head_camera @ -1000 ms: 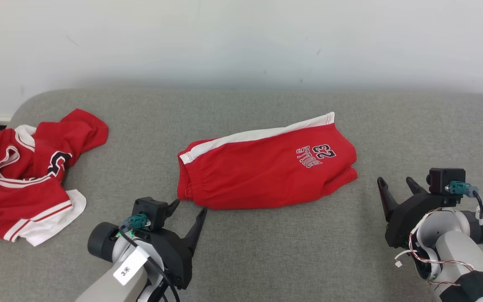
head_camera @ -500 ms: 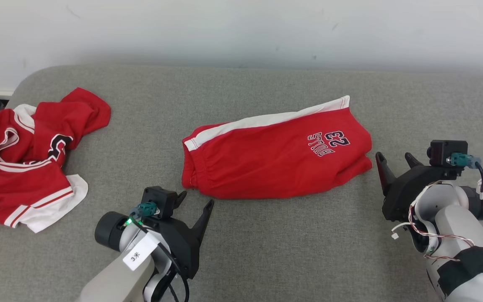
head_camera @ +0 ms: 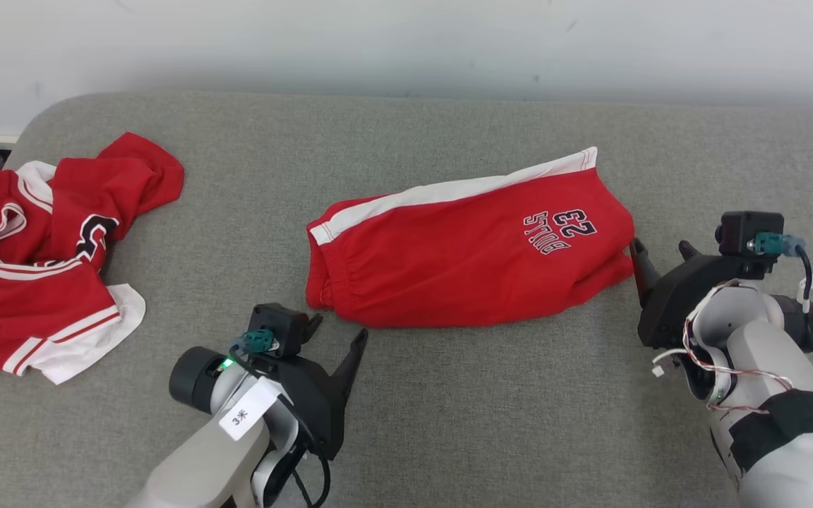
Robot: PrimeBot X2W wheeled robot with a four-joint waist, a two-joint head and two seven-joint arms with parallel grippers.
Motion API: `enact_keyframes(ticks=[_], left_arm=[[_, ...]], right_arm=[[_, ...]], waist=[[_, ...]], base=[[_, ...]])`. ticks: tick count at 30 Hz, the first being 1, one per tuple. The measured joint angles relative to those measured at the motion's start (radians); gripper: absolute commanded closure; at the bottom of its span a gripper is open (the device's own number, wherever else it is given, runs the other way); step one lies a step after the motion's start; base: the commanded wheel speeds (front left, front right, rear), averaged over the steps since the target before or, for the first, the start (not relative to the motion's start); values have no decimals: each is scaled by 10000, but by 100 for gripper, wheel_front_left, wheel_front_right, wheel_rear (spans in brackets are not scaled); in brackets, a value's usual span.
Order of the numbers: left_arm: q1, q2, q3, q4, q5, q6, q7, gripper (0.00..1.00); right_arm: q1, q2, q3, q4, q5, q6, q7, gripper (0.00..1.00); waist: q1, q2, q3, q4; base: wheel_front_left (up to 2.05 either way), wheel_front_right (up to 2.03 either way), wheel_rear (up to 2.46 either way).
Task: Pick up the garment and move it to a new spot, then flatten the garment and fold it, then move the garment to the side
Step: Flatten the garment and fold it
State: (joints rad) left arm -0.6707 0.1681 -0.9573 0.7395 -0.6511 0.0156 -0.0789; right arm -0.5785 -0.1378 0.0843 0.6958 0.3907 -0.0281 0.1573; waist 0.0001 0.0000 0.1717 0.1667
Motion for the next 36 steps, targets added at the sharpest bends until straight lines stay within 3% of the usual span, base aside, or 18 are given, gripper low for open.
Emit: enact_keyframes(ticks=[14,25,26,29,31,32,33,36], left_arm=[[-711,-284,-50,372,25,-171,127,0],[-952,-428,-100,838,88,-351,81,0],[-955,-433,-105,886,88,-382,81,0],[-954,-435,-123,993,88,-430,75,0],[-954,-441,-134,1114,86,-437,67,0],[-953,-441,-144,1141,88,-449,65,0],[-953,-443,-146,1172,86,-516,44,0],[-950,-472,-163,1237,86,-516,-12,0]], right_arm=[[-699,86,-13,470,98,-247,376,0],[-1077,109,198,1064,92,-247,732,0],[-1081,105,219,1112,79,-247,796,2],[-1088,88,357,1223,-4,-247,961,24],[-1091,84,426,1337,-82,-247,1062,29],[-1090,81,443,1358,-84,-247,1124,45],[-1092,82,468,1388,-84,-247,1172,53],[-1092,90,508,1440,-86,-247,1304,63]], waist=[[1,1,720,68],[1,1,1021,260],[0,1,1005,268],[-1,0,952,282],[-1,1,895,275],[-1,1,864,268],[-1,0,836,260],[-1,0,746,219]], base=[[0,0,0],[0,0,0],[0,0,0],[0,0,0],[0,0,0],[0,0,0],[0,0,0],[0,0,0]])
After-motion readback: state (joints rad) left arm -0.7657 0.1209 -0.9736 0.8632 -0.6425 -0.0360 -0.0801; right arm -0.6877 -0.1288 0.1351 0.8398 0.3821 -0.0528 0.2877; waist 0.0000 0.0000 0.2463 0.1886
